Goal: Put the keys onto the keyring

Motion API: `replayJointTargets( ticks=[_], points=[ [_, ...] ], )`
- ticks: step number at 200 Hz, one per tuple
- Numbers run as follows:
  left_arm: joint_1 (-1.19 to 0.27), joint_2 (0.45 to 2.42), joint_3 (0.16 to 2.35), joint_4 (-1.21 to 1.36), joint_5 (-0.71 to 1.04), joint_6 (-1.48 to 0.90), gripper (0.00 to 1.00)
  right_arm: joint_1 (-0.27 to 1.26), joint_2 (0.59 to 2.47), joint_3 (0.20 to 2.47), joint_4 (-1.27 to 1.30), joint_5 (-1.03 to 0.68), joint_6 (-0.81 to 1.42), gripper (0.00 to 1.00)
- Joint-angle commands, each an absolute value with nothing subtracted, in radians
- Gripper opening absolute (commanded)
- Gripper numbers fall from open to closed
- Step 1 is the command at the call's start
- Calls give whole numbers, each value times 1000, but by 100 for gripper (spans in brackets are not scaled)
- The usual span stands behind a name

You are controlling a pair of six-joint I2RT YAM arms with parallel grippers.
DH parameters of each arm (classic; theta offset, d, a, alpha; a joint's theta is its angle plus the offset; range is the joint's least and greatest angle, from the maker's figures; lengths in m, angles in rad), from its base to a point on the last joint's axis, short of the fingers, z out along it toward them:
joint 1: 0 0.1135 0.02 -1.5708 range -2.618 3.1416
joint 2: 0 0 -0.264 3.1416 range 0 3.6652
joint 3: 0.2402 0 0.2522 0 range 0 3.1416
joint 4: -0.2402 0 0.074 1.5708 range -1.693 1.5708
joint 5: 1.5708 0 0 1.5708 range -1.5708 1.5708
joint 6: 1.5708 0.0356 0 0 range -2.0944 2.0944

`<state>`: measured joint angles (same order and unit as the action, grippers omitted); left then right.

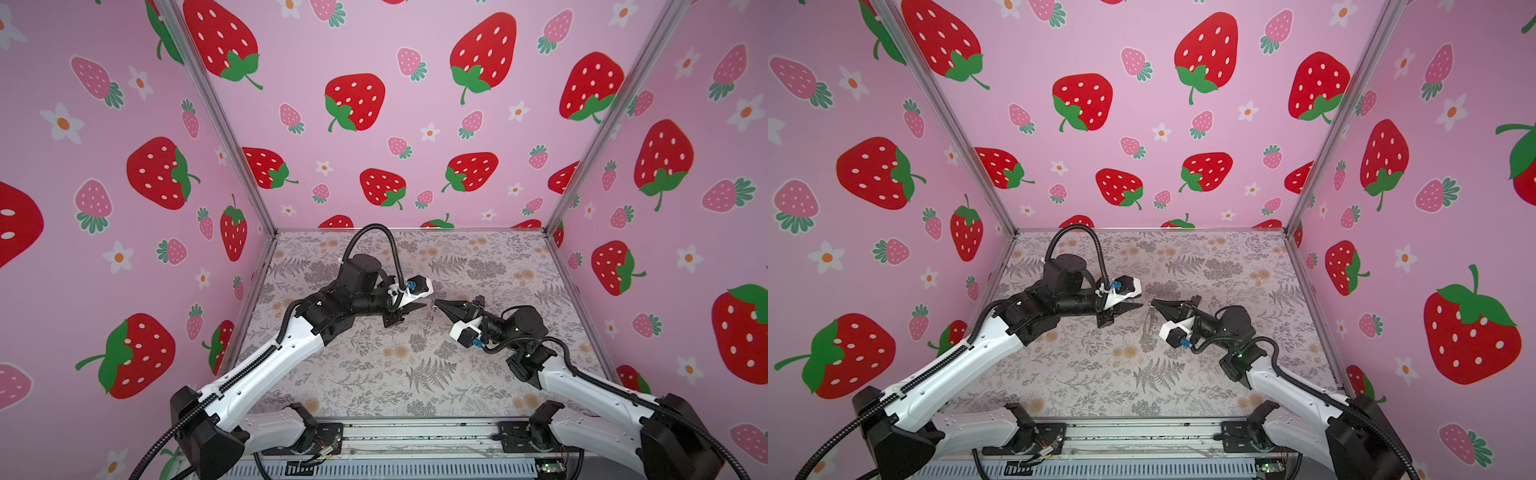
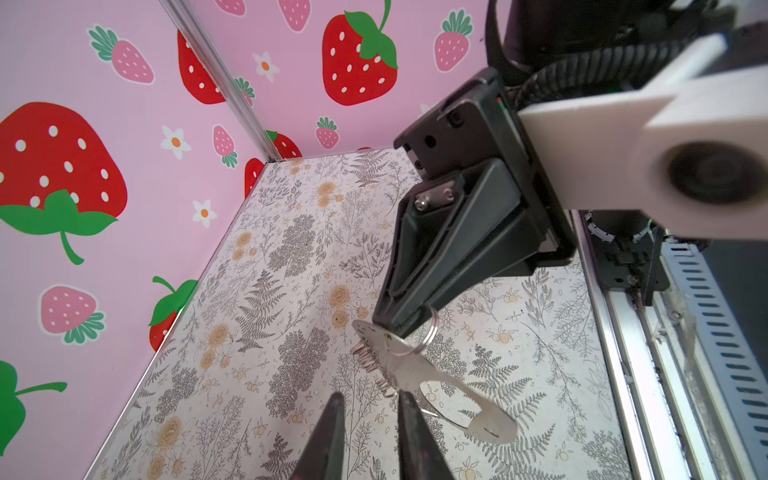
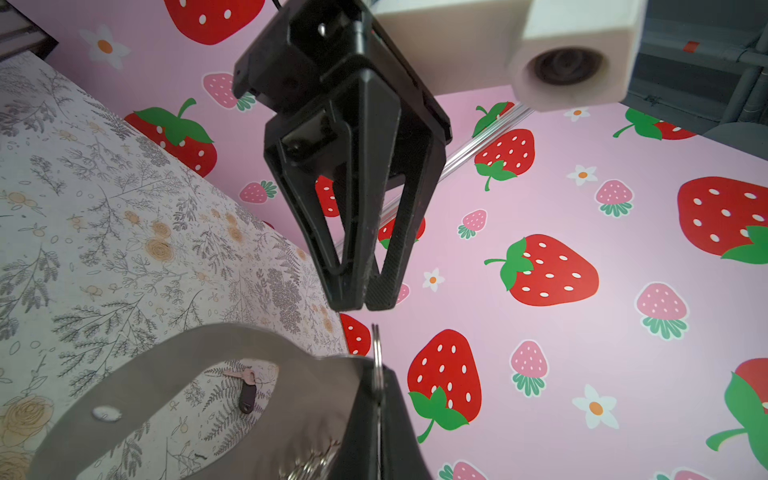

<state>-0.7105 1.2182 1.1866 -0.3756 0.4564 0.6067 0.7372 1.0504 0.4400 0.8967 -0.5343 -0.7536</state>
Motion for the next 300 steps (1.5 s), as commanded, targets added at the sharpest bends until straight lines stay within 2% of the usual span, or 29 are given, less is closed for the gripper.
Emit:
replayJointTargets(
  ticks=[1, 108, 214, 300],
  points=[
    [-732, 1218, 1185, -364, 433, 672, 27, 739, 1036, 472, 866, -583, -701, 0],
    [-743, 1182, 1132, -304, 401, 684, 23, 680, 1064, 555, 842, -704, -300, 0],
    [-742, 1191, 1133, -229, 434, 660, 25, 672, 1096, 580, 803, -766, -281, 0],
    [-749, 1206, 1152, -244, 496, 676, 21, 671, 1121, 603, 749, -781, -317, 0]
  ],
)
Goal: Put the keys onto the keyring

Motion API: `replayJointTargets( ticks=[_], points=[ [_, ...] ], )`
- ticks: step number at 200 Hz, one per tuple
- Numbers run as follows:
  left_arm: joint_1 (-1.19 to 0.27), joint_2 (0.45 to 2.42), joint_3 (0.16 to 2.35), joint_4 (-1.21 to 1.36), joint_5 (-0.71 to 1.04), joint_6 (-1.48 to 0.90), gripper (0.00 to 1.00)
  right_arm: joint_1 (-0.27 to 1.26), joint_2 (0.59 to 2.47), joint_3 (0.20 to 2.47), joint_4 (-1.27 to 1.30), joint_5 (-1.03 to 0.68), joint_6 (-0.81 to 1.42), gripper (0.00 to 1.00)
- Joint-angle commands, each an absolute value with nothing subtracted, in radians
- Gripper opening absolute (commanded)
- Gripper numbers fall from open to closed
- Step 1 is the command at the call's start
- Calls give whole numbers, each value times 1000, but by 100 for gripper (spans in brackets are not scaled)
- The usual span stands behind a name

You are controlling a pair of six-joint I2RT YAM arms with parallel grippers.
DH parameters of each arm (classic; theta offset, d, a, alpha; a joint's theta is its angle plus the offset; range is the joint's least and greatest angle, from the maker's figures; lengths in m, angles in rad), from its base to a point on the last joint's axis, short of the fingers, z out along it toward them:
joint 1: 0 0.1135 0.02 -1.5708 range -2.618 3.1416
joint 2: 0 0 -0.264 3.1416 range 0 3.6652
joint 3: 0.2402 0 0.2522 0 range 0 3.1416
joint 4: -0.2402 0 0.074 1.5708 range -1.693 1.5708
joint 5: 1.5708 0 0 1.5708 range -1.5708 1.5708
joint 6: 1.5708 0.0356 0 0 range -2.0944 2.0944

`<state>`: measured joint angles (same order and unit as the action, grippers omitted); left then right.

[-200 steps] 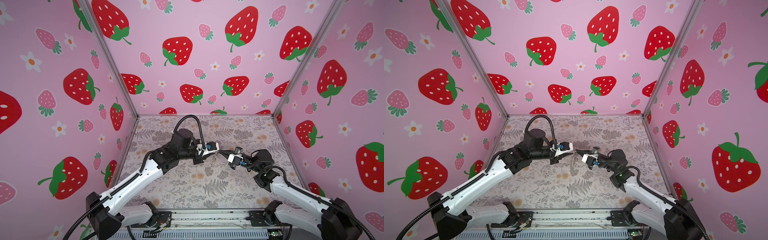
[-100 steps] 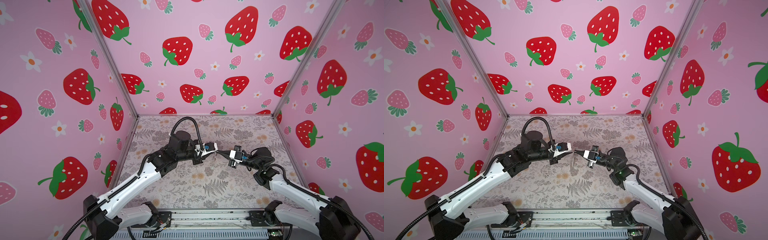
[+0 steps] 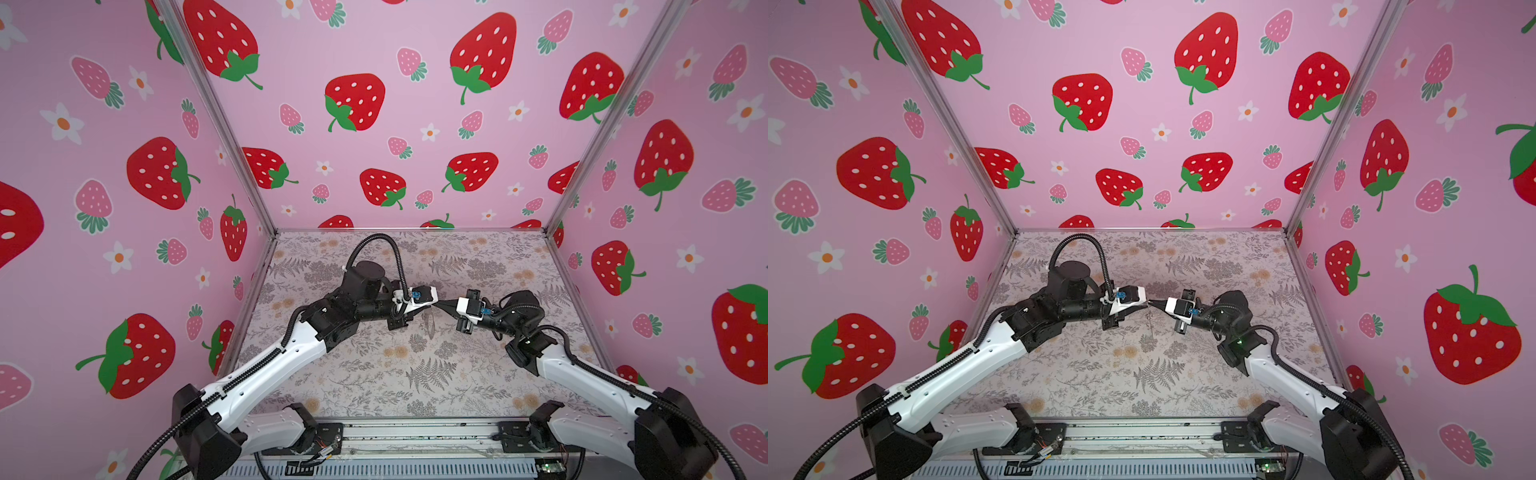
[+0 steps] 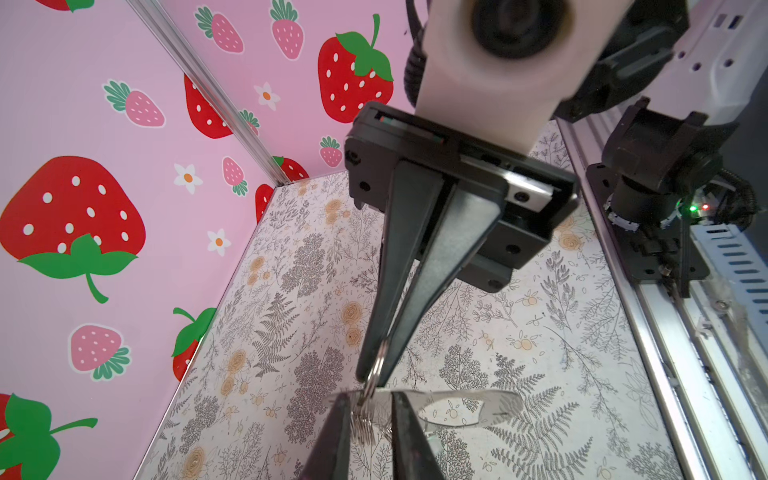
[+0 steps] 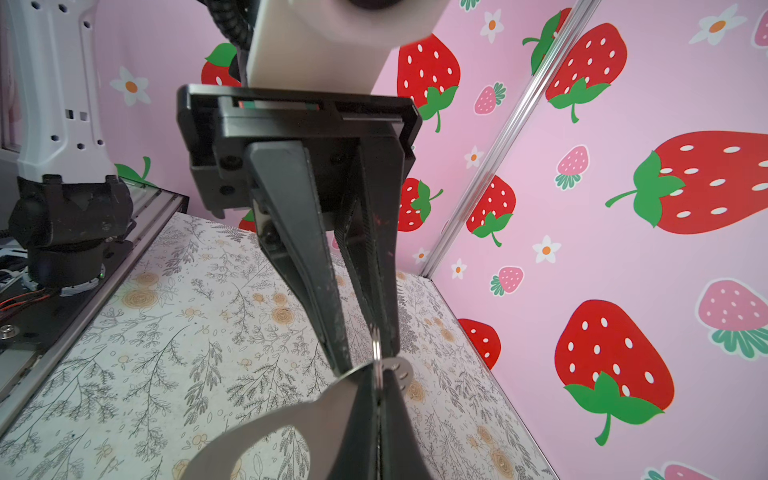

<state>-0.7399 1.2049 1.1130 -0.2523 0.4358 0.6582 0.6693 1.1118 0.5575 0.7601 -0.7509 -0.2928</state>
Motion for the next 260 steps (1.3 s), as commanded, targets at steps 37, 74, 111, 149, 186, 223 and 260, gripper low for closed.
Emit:
replayJointTargets(
  ticks=[37, 74, 111, 149, 186, 223, 260],
  points=[
    [-750, 1206, 1154, -251, 495, 681, 14, 671, 1127, 607, 742, -791, -320, 0],
    [-754, 1207, 1160, -260, 478, 686, 0, 671, 1130, 614, 736, -794, -321, 0],
    [-755, 1219, 1212, -333, 452, 686, 0, 671, 1099, 630, 650, -734, -396, 26],
    [-754, 1239, 1288, -444, 433, 670, 0, 652, 1015, 624, 551, -649, -499, 32],
    [-751, 1259, 1331, -494, 435, 651, 0, 650, 978, 648, 450, -608, -574, 31],
    [-746, 1249, 1305, -433, 463, 618, 0, 650, 970, 643, 466, -612, -541, 28],
    [-741, 1263, 1320, -447, 467, 607, 0, 650, 966, 642, 494, -627, -518, 23]
  ],
)
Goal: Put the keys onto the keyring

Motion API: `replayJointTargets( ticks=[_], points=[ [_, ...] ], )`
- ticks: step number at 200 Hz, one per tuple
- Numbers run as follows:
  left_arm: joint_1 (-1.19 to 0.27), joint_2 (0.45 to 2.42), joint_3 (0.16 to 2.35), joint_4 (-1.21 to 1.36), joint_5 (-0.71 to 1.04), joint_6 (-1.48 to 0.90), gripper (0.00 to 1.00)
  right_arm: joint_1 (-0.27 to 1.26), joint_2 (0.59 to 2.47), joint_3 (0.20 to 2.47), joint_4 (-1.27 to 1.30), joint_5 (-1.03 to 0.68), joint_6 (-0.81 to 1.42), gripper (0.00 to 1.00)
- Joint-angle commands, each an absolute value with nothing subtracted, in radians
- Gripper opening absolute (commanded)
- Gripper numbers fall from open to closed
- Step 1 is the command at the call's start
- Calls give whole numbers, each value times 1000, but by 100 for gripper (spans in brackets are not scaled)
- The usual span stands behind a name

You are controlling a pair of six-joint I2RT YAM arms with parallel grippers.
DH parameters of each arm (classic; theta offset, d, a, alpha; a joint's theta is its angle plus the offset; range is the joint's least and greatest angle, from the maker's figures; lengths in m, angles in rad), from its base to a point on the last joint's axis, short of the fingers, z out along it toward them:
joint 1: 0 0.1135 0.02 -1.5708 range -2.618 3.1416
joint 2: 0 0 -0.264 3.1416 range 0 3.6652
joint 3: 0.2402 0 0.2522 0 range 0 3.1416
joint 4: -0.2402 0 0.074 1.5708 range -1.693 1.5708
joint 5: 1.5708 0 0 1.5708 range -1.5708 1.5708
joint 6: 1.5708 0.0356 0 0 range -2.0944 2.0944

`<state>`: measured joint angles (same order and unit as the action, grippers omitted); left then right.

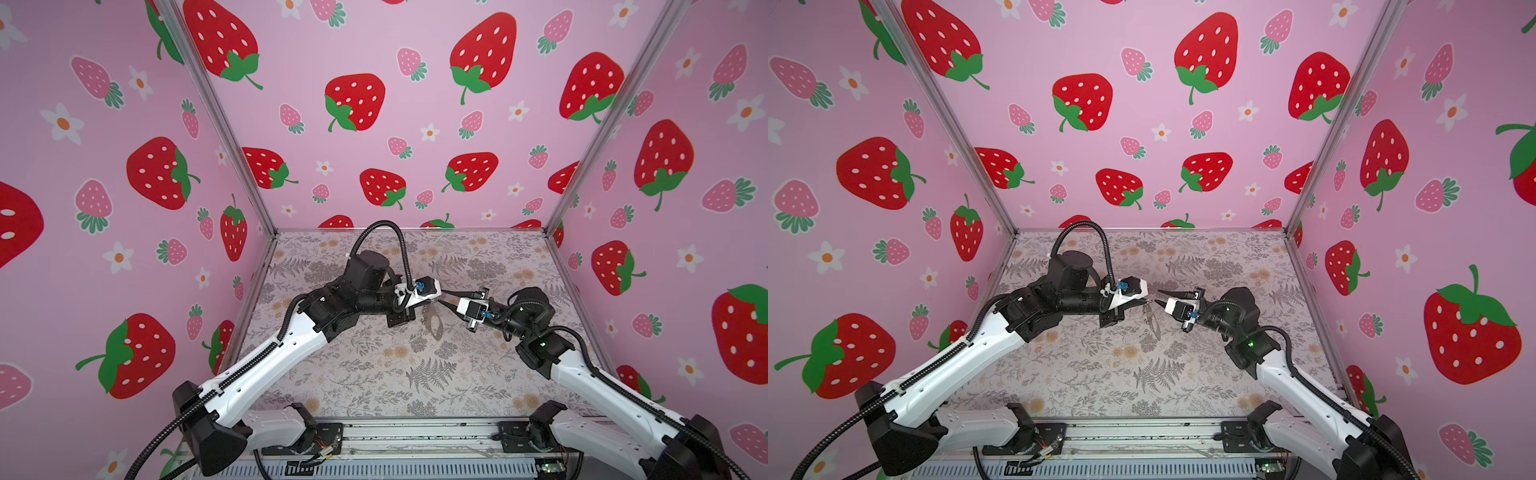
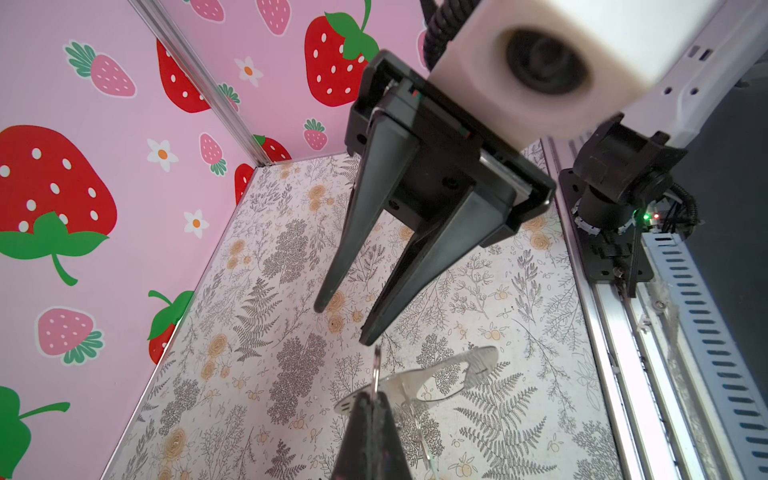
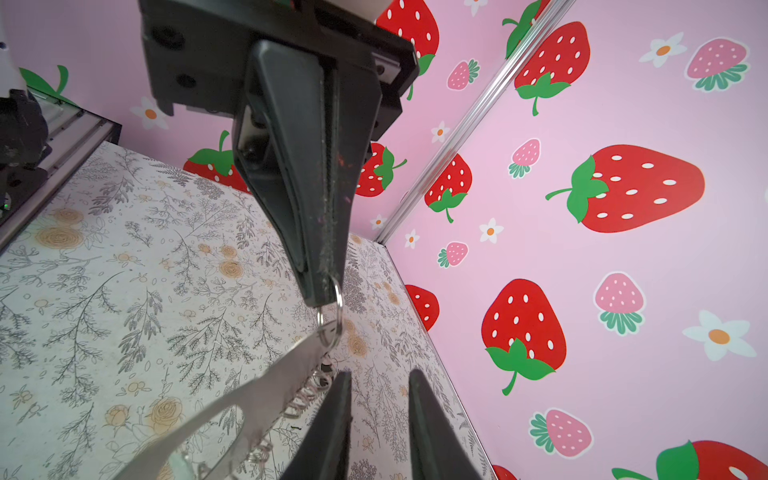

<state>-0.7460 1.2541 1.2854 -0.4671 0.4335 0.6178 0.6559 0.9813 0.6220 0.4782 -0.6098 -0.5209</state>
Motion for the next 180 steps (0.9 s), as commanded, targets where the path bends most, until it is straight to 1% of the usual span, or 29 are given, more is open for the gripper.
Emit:
replayJointTargets(
  ticks=[1, 78, 119, 180],
  points=[
    [-742, 1264, 1320, -447, 467, 606, 0, 649, 965, 642, 494, -627, -518, 23],
    [-750, 1329, 1428, -569, 349, 640, 0, 650, 995, 701, 440, -727, -506, 22],
    [-771, 1361, 1498, -643, 292, 663, 0, 650, 1020, 703, 432, -731, -519, 22],
    [-804, 1367, 1523, -681, 238, 692, 0, 652, 1048, 698, 483, -692, -488, 14]
  ],
)
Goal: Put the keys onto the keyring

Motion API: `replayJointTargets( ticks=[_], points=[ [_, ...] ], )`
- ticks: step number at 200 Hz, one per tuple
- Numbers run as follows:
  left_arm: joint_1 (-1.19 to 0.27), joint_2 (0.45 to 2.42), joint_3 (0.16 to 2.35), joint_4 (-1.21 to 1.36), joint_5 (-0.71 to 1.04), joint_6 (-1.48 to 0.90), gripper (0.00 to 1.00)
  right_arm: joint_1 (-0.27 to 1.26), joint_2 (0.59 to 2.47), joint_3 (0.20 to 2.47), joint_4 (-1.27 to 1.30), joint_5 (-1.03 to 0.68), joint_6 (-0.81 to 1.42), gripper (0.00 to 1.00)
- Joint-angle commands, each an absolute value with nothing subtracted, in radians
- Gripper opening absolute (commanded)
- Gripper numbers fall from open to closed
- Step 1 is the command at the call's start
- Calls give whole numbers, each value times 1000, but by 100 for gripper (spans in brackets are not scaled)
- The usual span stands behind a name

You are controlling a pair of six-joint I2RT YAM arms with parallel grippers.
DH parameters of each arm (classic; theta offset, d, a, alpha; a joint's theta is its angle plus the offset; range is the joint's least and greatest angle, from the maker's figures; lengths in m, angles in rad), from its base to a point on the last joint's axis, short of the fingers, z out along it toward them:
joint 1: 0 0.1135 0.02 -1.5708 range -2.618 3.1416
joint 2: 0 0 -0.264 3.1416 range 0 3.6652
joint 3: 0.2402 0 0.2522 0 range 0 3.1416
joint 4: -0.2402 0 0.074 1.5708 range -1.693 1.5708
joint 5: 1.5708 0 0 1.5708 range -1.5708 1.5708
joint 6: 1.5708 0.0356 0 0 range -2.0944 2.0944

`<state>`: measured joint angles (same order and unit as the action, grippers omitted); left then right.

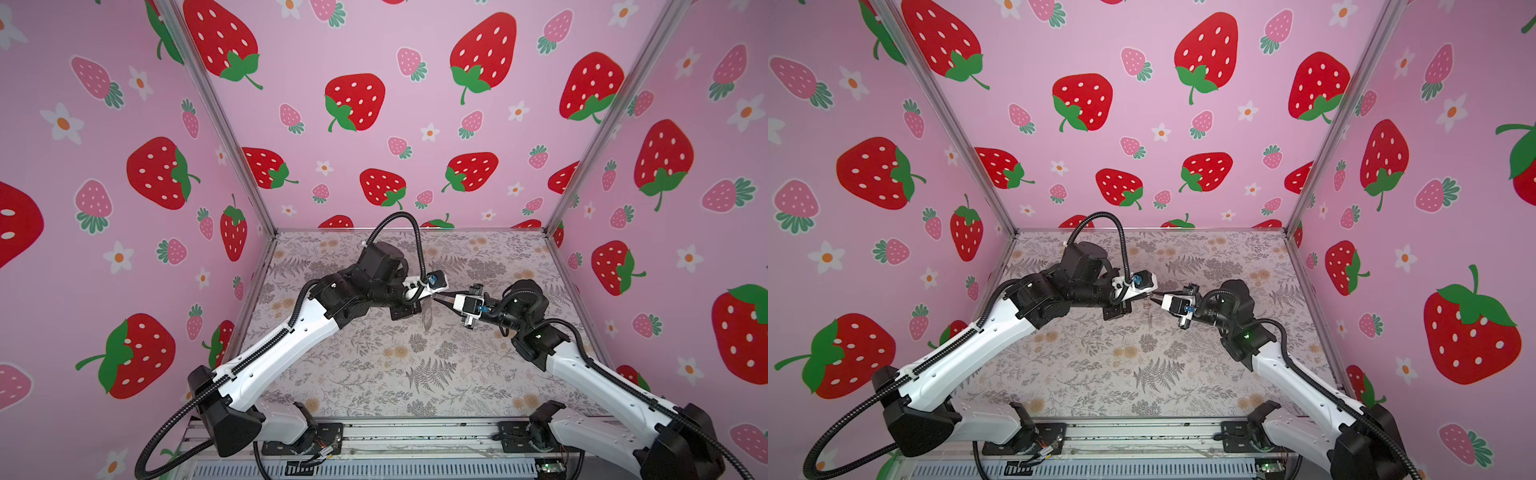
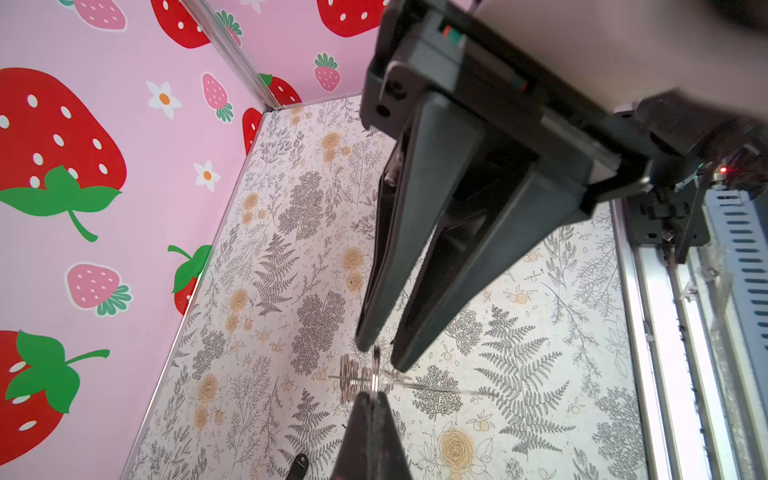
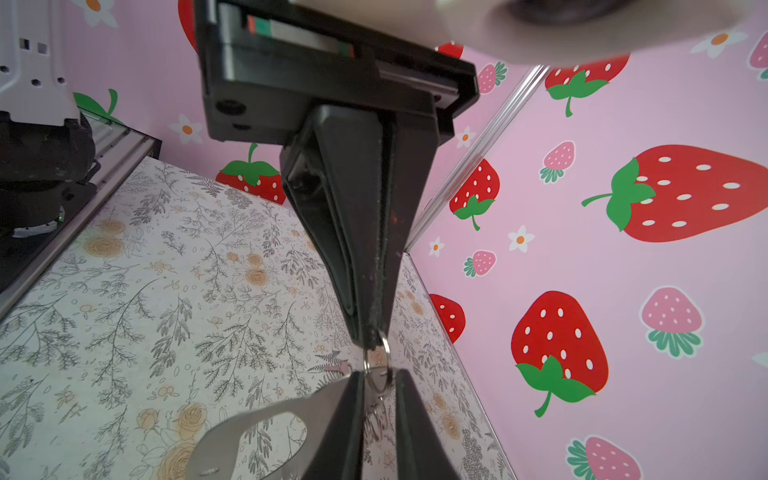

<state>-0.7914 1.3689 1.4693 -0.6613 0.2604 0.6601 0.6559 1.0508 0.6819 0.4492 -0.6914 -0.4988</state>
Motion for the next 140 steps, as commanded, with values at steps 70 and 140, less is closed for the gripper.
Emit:
replayJointTargets(
  ticks=[70, 140],
  points=[
    [-822, 1366, 1525, -678, 215, 704, 0, 652, 1058, 695, 491, -676, -463, 0],
    [-809, 1301, 1412, -546, 196, 636, 30, 652, 1048, 606, 678, -656, -443, 0]
  ],
)
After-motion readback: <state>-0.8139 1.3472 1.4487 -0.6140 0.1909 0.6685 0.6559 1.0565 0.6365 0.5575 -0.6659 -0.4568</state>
